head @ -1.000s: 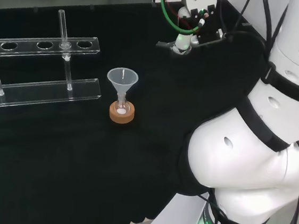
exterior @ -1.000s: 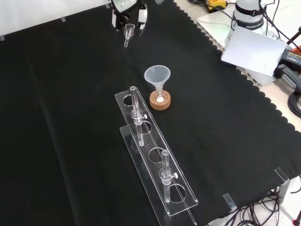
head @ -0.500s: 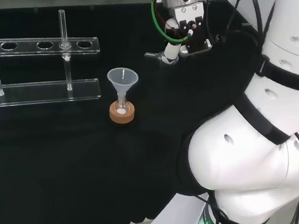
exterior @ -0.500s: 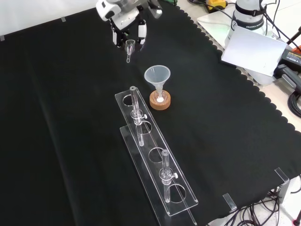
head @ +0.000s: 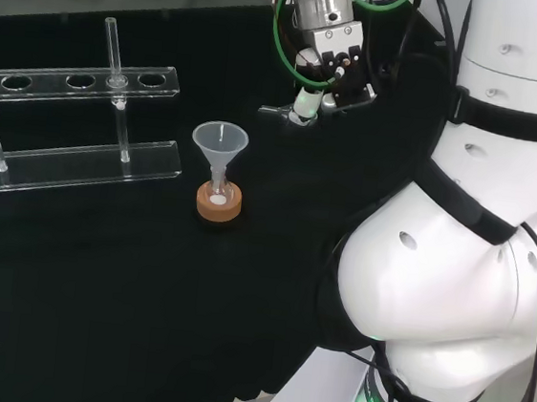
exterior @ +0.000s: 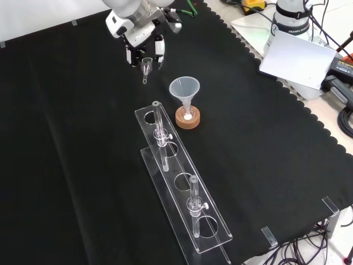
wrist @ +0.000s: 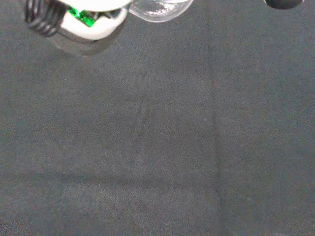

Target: Put the weighing funnel back on the table.

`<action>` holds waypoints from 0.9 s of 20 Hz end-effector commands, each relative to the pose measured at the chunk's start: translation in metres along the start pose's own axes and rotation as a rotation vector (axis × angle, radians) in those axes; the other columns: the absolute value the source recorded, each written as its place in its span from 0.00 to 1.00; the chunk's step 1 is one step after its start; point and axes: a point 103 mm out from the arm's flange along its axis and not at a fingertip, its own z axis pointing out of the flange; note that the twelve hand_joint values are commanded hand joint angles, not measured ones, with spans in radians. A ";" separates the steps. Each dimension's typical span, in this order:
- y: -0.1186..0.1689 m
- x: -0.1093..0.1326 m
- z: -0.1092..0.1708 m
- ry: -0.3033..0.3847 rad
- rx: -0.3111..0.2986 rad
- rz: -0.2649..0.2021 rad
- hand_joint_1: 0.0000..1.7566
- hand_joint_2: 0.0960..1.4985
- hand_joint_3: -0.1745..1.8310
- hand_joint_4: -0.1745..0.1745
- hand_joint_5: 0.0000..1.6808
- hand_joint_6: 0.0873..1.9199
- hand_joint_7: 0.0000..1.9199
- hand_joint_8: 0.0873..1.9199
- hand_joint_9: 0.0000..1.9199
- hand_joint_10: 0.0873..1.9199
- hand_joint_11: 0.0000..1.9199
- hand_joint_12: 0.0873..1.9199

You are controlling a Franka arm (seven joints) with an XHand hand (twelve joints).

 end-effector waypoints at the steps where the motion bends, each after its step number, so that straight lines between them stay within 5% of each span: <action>1: 0.021 0.000 0.010 -0.004 0.009 -0.018 0.64 0.42 0.39 1.00 0.75 0.32 0.73 0.10 0.84 0.00 0.78 0.25; 18: 0.074 0.014 0.027 -0.040 0.018 -0.065 0.64 0.42 0.39 1.00 0.75 0.32 0.73 0.10 0.84 0.00 0.78 0.26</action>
